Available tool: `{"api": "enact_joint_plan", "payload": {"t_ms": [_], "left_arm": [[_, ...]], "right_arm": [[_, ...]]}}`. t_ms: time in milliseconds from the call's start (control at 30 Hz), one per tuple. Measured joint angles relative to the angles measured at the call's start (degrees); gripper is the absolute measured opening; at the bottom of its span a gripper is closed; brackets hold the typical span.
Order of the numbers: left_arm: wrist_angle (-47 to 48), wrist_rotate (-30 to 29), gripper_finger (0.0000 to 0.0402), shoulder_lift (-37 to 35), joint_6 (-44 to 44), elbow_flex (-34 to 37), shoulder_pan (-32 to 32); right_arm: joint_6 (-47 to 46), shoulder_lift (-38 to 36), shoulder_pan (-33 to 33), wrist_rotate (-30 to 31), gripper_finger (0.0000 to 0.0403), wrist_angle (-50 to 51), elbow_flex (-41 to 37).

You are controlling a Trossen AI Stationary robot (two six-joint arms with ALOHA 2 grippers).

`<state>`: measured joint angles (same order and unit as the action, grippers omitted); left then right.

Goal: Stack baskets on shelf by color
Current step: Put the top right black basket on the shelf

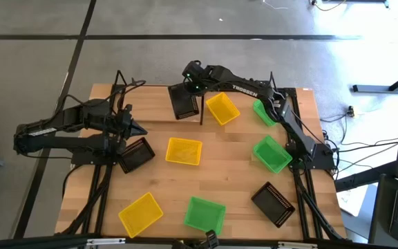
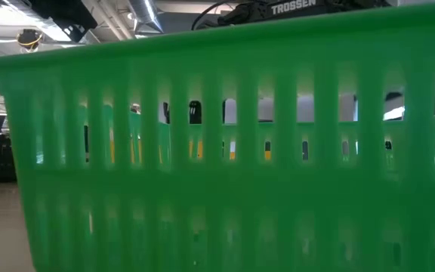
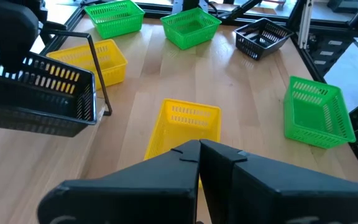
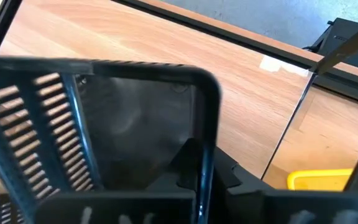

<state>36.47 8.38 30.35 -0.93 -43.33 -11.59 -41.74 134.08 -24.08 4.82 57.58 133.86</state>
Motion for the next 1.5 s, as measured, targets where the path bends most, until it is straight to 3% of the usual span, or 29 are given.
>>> {"api": "enact_joint_plan", "payload": {"t_ms": [167, 533, 800, 1000, 1233, 1500], "left_arm": [[-0.02, -0.83, 0.0, 0.0, 0.03, 0.0, 0.02], [-0.1, -11.9, 0.0003, 0.77, -3.03, 0.0, 0.0], [-0.98, -21.19, 0.0063, 3.53, -9.92, 0.09, 0.03], [-11.28, -30.53, 0.0084, 8.92, -13.68, 0.07, 0.0], [-17.36, -34.91, 0.0081, 16.86, 5.7, 0.04, -0.05], [-16.47, -34.19, 0.008, 25.9, 41.56, 0.01, -0.17]], "right_arm": [[1.17, 0.0, 0.0, 0.02, 0.0, -0.22, -0.02], [2.83, 0.0, 0.0, 0.11, 0.0, -0.7, -0.07], [3.47, 0.04, -0.02, 1.7, 0.0, -1.21, -0.09], [4.83, 0.08, -0.02, 3.91, 0.0, -2.62, -0.11], [7.77, 0.09, 0.39, 3.78, 0.0, -4.96, -0.11], [11.68, 0.09, 0.5, 3.69, 0.0, -5.2, -0.11]]}}
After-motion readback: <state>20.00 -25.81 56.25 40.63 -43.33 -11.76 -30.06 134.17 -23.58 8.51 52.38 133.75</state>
